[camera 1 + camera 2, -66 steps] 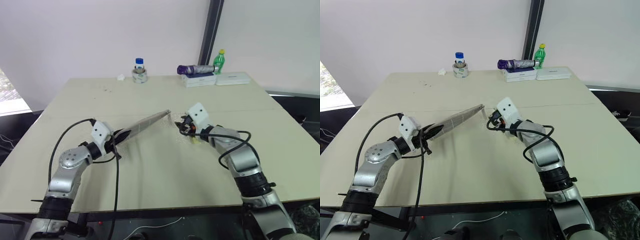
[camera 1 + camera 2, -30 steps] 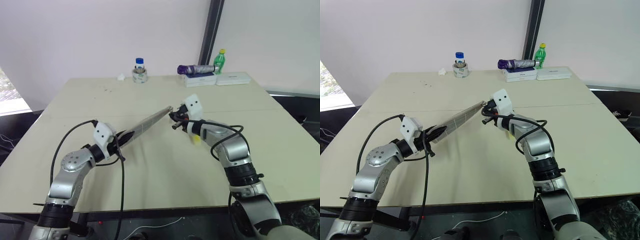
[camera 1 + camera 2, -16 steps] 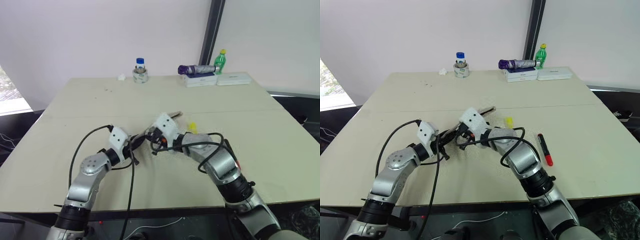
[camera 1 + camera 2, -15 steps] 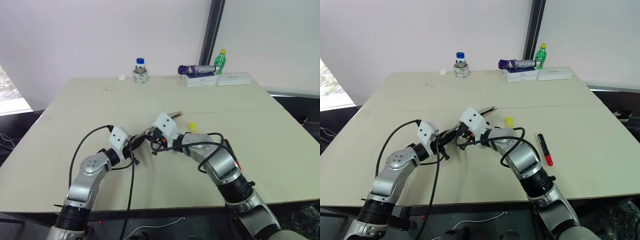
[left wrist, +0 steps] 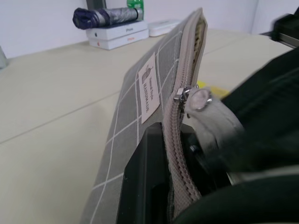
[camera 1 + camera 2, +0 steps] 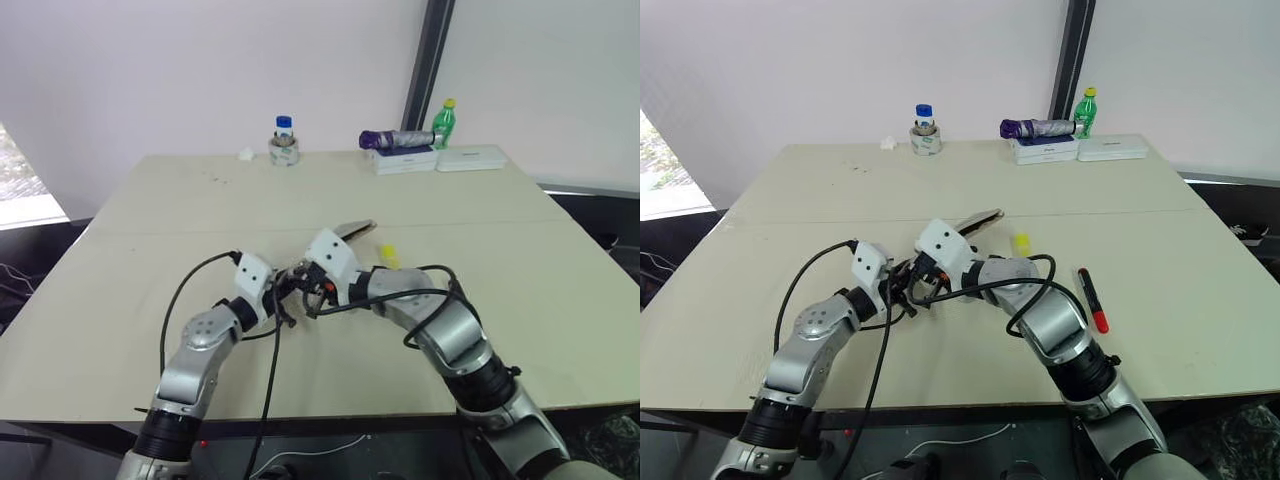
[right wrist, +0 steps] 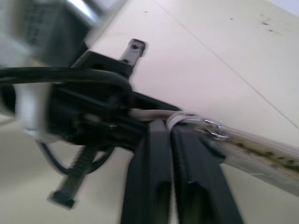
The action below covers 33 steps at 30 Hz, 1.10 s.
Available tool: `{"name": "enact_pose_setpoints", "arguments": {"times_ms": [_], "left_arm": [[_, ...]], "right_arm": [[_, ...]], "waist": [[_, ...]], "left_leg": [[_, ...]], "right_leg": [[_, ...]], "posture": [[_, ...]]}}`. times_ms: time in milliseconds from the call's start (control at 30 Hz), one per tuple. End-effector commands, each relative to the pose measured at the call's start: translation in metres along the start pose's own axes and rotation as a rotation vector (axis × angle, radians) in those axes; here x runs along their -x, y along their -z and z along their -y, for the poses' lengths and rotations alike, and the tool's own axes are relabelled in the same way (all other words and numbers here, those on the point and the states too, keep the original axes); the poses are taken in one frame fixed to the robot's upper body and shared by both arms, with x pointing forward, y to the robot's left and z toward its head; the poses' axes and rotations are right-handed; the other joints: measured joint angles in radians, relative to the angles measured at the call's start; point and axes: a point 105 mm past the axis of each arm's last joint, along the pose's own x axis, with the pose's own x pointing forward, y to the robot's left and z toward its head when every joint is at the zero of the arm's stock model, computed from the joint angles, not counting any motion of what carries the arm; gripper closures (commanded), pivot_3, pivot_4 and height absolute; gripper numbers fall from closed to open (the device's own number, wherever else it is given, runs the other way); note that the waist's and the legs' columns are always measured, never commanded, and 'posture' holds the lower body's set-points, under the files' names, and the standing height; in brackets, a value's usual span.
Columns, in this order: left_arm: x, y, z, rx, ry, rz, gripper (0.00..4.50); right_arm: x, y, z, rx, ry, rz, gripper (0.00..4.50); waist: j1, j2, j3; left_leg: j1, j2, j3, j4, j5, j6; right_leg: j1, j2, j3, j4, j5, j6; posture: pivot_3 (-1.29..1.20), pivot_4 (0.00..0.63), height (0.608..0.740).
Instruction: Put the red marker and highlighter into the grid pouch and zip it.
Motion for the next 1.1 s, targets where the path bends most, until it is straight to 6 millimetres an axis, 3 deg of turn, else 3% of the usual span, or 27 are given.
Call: {"name": "enact_pose_setpoints", "arguments": {"times_ms": [33,133,300,400,533,733,833,933,967,1100], "left_arm": [[-0.003,-0.018,-0.005,-0.044,-0.016,0.054,4.50],[-0.001,-0.018,-0.012,-0.082,-0.027,0.034,4.50],[0.001,-0.017,-0.020,-0.132,-0.044,0.013,4.50],[0.000,-0.017,-0.019,-0.166,-0.037,0.006,4.50],[-0.003,-0.014,-0.014,-0.177,-0.028,0.003,4.50],[-0.007,-0.009,-0.012,-0.194,-0.031,-0.005,4.50],[-0.009,-0.007,-0.011,-0.190,-0.037,-0.006,4.50],[-0.010,-0.006,-0.011,-0.188,-0.042,-0.006,4.50],[-0.010,-0.005,-0.011,-0.187,-0.044,-0.007,4.50],[-0.009,-0.004,-0.011,-0.181,-0.050,-0.007,4.50]], "right_arm": [[0.022,-0.007,0.008,0.022,0.035,0.024,2.65],[0.047,0.009,0.040,-0.016,0.199,-0.043,1.12],[0.085,0.041,0.090,-0.150,0.494,-0.149,1.12],[0.101,0.068,0.108,-0.250,0.628,-0.205,1.12],[0.106,0.097,0.116,-0.295,0.720,-0.271,1.12],[0.100,0.120,0.118,-0.370,0.773,-0.286,1.12],[0.096,0.123,0.118,-0.402,0.775,-0.269,1.95],[0.094,0.121,0.117,-0.414,0.768,-0.252,3.44],[0.096,0.119,0.118,-0.416,0.769,-0.247,3.67],[0.106,0.105,0.119,-0.339,0.738,-0.245,3.66]], "waist": [[0.004,0.000,0.000],[0.015,0.000,0.000],[0.018,0.000,0.000],[0.019,0.000,0.000],[0.017,0.000,0.000],[0.016,0.000,0.000],[0.017,0.000,0.000],[0.016,0.000,0.000],[0.016,0.000,0.000],[0.017,0.000,0.000]], "left_leg": [[0.000,0.000,0.000,0.000,0.000,0.000],[0.000,0.000,0.000,0.000,0.000,0.000],[0.000,-0.001,0.000,0.000,0.000,0.000],[0.000,0.000,0.000,0.000,0.000,0.000],[0.000,-0.001,0.001,0.000,0.000,0.000],[0.000,-0.001,0.001,-0.001,0.000,0.000],[0.000,-0.001,0.001,-0.001,0.000,0.000],[0.000,-0.001,0.001,-0.001,0.000,0.000],[0.000,-0.001,0.001,-0.001,0.000,0.000],[0.000,-0.001,0.001,-0.001,0.000,0.000]], "right_leg": [[0.000,0.000,0.000,0.000,0.000,0.000],[0.000,0.000,0.000,-0.001,0.000,0.000],[0.000,0.000,0.000,-0.001,0.000,0.000],[0.000,0.000,0.000,-0.001,0.000,0.000],[0.000,0.000,0.000,-0.001,0.000,0.000],[0.000,0.000,0.000,-0.001,0.000,0.000],[0.000,0.000,0.000,-0.001,0.000,0.000],[0.000,0.000,0.000,-0.001,0.000,0.000],[0.000,0.000,0.000,-0.001,0.000,0.000],[0.000,0.000,0.000,-0.001,0.000,0.000]], "posture": [[0.00,0.150,0.736],[0.00,0.150,0.736],[0.00,0.150,0.736],[0.00,0.150,0.736],[0.00,0.150,0.736],[0.00,0.150,0.736],[0.00,0.150,0.736],[0.00,0.150,0.736],[0.00,0.150,0.736],[0.00,0.150,0.736]]}}
